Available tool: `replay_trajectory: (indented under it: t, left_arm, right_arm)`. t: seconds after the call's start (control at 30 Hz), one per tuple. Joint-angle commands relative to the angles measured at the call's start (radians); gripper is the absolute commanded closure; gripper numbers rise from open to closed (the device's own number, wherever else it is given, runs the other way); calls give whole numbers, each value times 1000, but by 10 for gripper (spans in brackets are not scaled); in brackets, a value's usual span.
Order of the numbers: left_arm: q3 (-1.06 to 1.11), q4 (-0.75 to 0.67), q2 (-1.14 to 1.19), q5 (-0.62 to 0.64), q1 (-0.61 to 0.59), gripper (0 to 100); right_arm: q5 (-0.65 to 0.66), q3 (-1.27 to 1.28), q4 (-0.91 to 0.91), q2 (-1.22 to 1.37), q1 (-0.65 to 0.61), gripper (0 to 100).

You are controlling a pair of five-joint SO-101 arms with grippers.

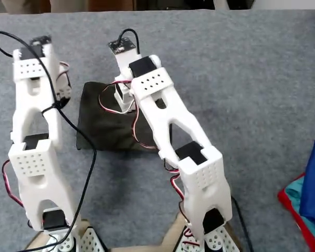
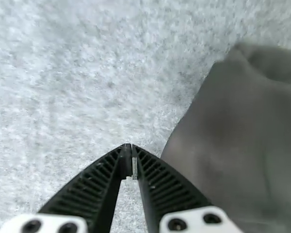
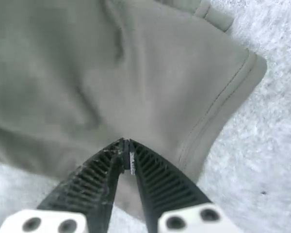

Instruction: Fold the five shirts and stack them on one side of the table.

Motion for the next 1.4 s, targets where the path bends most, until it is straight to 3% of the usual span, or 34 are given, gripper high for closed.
replay_trajectory:
  t: [0.0,0.2,0.5,0.93,1.37]
  left_arm:
    - [-78,23,-67,3,20,981]
    - [-84,-29,-65,74,109,981]
    - [-41,-170,56,77,216,981]
    - [-341,-226,381,75,109,981]
    - [-628,-86,478,75,71,981]
  right_arm:
    - [38,-107,52,-18,22,993]
    - [37,-159,5,-12,74,993]
    - [37,-151,-17,-12,236,993]
    - [37,-151,-12,-13,278,993]
    - [37,-157,20,-19,275,993]
